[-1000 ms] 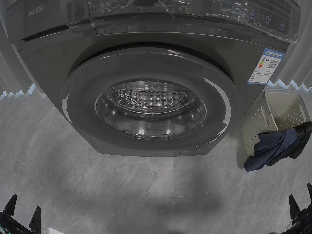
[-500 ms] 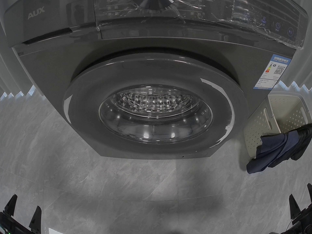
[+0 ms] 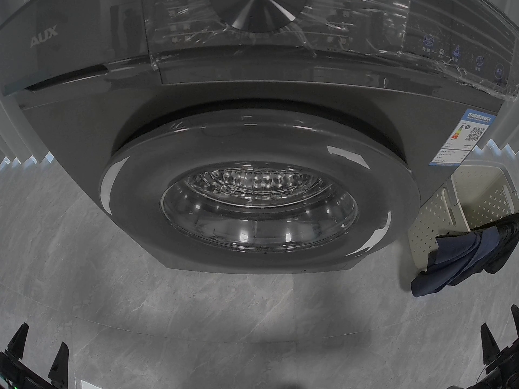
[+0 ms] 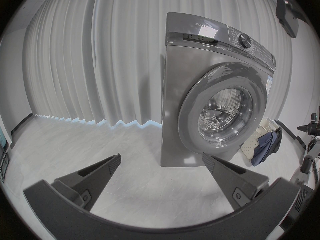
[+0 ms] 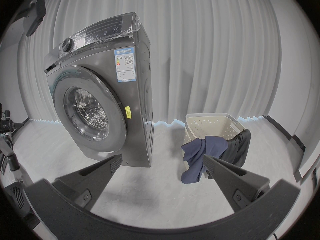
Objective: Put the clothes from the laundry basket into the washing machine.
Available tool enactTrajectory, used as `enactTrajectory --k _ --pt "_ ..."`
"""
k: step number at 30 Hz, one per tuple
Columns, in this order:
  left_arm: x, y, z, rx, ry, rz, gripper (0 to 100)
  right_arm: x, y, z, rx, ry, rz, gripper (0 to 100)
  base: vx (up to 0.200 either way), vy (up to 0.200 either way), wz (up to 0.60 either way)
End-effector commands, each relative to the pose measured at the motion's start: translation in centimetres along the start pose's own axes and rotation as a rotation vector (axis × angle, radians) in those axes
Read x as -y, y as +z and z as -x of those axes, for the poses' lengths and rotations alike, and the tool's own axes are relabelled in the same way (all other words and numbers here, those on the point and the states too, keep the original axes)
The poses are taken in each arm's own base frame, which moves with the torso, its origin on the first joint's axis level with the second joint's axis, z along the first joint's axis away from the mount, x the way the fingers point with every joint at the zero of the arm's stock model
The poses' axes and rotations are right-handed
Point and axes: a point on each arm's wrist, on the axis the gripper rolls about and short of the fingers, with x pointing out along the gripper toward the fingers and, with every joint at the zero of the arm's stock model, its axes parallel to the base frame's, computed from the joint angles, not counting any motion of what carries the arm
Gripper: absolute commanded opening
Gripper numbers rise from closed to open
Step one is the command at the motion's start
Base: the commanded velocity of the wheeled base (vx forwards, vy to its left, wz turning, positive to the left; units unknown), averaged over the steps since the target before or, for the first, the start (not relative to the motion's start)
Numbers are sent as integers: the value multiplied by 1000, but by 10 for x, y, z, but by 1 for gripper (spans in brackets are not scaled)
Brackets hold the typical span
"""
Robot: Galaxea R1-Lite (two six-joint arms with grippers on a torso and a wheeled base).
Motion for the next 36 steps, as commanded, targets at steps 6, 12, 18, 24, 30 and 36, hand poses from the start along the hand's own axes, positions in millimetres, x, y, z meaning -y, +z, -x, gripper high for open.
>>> enactTrajectory --k 6,12,18,24,30,36 --pt "0 -5 0 1 0 0 100 0 -5 0 0 0 0 100 0 100 0" --pt "0 -5 0 1 0 -2 100 0 -5 0 0 0 0 100 0 0 0" --pt "0 -5 0 1 0 -3 100 0 -5 0 0 -3 3 100 0 0 0" --pt "0 -5 0 1 0 -3 100 0 -5 0 0 0 0 100 167 0 0" --pt "0 -5 0 1 0 0 100 0 -5 0 0 -5 4 100 33 0 0" --pt "0 -5 0 1 0 0 100 0 -5 0 0 -9 1 100 0 0 0"
